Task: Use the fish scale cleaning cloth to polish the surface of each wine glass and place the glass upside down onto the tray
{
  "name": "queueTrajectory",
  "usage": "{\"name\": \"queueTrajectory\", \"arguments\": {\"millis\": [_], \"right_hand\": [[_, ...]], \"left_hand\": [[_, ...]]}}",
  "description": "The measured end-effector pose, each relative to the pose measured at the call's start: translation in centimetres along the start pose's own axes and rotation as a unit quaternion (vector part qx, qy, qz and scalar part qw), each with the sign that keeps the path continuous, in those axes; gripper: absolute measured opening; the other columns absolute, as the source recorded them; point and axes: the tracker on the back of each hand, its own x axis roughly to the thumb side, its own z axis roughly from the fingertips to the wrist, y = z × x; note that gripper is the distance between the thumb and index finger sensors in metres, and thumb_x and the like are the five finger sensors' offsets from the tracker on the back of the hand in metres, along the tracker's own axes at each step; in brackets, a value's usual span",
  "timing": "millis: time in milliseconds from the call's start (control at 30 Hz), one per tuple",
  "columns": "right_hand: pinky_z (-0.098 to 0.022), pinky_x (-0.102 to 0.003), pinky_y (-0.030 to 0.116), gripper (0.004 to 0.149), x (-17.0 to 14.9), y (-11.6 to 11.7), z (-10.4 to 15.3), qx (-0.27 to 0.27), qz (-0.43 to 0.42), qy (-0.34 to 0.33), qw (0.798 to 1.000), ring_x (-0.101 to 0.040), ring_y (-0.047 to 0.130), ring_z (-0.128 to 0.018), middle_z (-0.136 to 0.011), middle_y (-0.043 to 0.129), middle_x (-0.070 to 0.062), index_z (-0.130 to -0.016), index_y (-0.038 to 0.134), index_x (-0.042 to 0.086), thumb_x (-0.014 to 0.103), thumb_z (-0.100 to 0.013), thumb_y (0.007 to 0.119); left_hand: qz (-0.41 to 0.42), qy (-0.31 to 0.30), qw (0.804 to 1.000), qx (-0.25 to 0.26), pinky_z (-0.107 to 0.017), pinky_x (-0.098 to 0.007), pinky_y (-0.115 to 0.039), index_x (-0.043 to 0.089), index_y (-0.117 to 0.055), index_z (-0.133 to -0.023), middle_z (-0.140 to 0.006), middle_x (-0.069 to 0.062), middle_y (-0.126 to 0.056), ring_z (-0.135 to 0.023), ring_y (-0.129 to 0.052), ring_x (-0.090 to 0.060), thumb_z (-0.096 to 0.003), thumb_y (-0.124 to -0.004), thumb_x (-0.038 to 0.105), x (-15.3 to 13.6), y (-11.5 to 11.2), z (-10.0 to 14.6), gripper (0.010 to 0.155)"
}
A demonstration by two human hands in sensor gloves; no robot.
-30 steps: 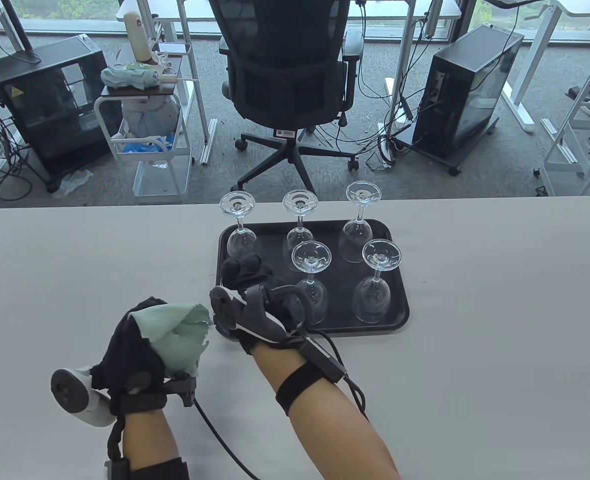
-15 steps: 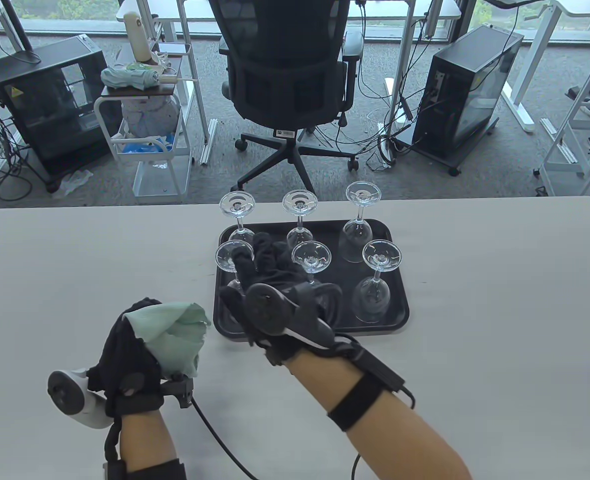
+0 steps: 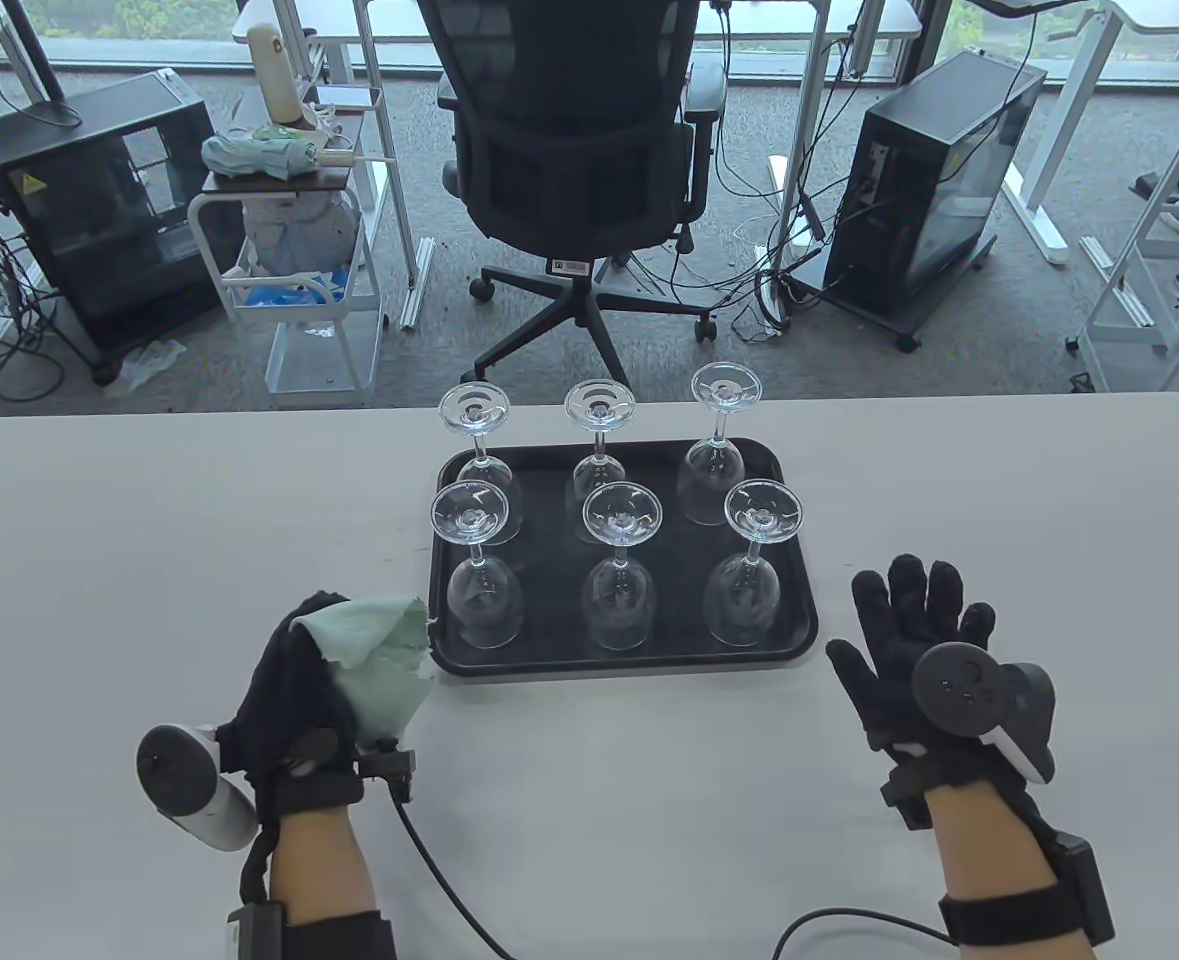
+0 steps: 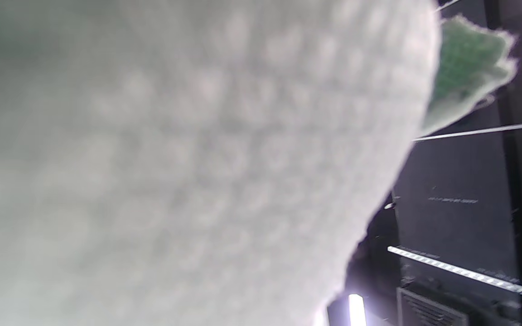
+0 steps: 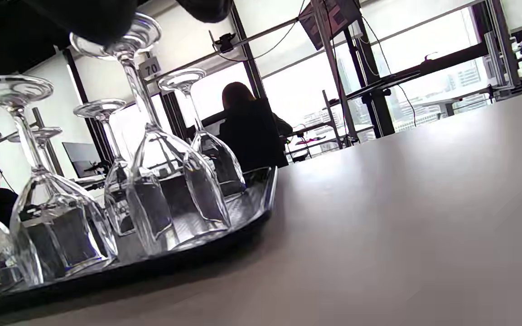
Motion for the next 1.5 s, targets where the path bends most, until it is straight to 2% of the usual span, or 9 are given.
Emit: {"name": "queueTrajectory", "arguments": {"millis": [233,433,533,667,733,767,833,1100,1500], "right_hand": [[-0.069,-0.055,0.018,0.065,0.5,1.6,-0.4,0.041,-0.049,-0.010,0.998,-0.032,0.010,-0.102,-0.118,0.030,-0.010,-0.111,0.042,0.022,0.051,-0.057,0.062],[-0.069,-0.056,0.019,0.066,1.0,2.0,-0.1,0.058,-0.076,-0.020,0.995,-0.033,0.011,-0.102,-0.118,0.032,-0.012,-0.111,0.043,0.022,0.053,-0.056,0.062],[-0.069,-0.057,0.019,0.066,1.1,2.1,-0.1,0.062,-0.081,-0.021,0.995,-0.034,0.011,-0.102,-0.118,0.032,-0.012,-0.111,0.044,0.022,0.054,-0.056,0.063],[-0.069,-0.058,0.020,0.068,0.9,2.1,0.0,0.069,-0.089,-0.013,0.993,-0.036,0.012,-0.102,-0.118,0.032,-0.014,-0.112,0.044,0.022,0.056,-0.056,0.064],[-0.069,-0.059,0.020,0.069,0.7,2.1,0.1,0.072,-0.096,-0.008,0.993,-0.037,0.012,-0.102,-0.118,0.032,-0.014,-0.112,0.044,0.022,0.056,-0.056,0.064],[-0.069,-0.059,0.020,0.069,0.6,2.1,0.1,0.072,-0.098,-0.005,0.993,-0.037,0.012,-0.103,-0.118,0.032,-0.014,-0.112,0.044,0.022,0.057,-0.056,0.064],[-0.069,-0.060,0.020,0.069,0.6,2.2,0.1,0.076,-0.103,-0.003,0.992,-0.037,0.012,-0.103,-0.118,0.033,-0.015,-0.112,0.044,0.022,0.057,-0.056,0.064],[-0.069,-0.059,0.020,0.069,1.0,2.5,0.1,0.085,-0.096,-0.008,0.992,-0.037,0.012,-0.103,-0.118,0.032,-0.014,-0.112,0.044,0.022,0.057,-0.056,0.064],[-0.071,-0.055,0.025,0.066,2.9,2.3,0.9,-0.043,-0.054,-0.071,0.995,-0.034,0.019,-0.104,-0.117,0.041,-0.011,-0.109,0.051,0.022,0.058,-0.055,0.062]], "left_hand": [[-0.078,0.064,0.994,0.045,-0.067,-0.064,-0.071,0.012,-0.075,-0.095,-0.103,-0.014,-0.073,-0.093,-0.077,-0.042,-0.0579,-0.065,0.049,2.2,-0.9,-3.2,0.053],[-0.318,-0.063,0.946,-0.001,-0.079,-0.065,-0.053,0.020,-0.064,-0.102,-0.113,-0.006,-0.058,-0.106,-0.060,-0.037,-0.0543,-0.063,0.051,7.6,-2.0,-8.2,0.057],[-0.452,0.023,0.889,-0.076,-0.083,-0.066,-0.035,0.027,-0.056,-0.107,-0.119,-0.001,-0.047,-0.114,-0.042,-0.032,-0.0505,-0.068,0.058,3.1,-2.6,-9.1,0.065],[-0.567,0.356,0.678,-0.302,-0.074,-0.075,-0.019,0.036,-0.028,-0.116,-0.126,-0.001,-0.021,-0.116,-0.013,-0.037,-0.0387,-0.046,0.093,-8.0,-1.2,-6.2,0.097],[-0.470,0.501,0.635,-0.354,-0.066,-0.070,0.003,0.052,0.003,-0.102,-0.108,0.014,0.022,-0.100,0.026,-0.027,-0.0364,-0.040,0.093,-11.1,0.1,-4.4,0.088],[-0.477,0.426,0.705,-0.306,-0.065,-0.071,0.004,0.049,-0.005,-0.106,-0.113,0.012,0.015,-0.102,0.022,-0.029,-0.0395,-0.043,0.091,-10.7,0.3,-4.4,0.087],[-0.475,0.400,0.739,-0.263,-0.070,-0.073,-0.008,0.041,-0.034,-0.114,-0.122,0.004,-0.015,-0.112,-0.002,-0.034,-0.0388,-0.045,0.089,-9.6,0.8,-5.0,0.090],[-0.401,0.232,0.867,-0.182,-0.071,-0.061,0.003,0.036,-0.025,-0.112,-0.120,0.008,-0.009,-0.109,0.009,-0.023,-0.0526,-0.046,0.067,-3.1,0.9,-4.8,0.070],[-0.549,-0.042,0.813,-0.190,-0.078,-0.052,-0.022,0.024,-0.042,-0.110,-0.120,-0.001,-0.032,-0.111,-0.018,-0.027,-0.0552,-0.053,0.058,4.3,-9.9,2.2,0.065]]}}
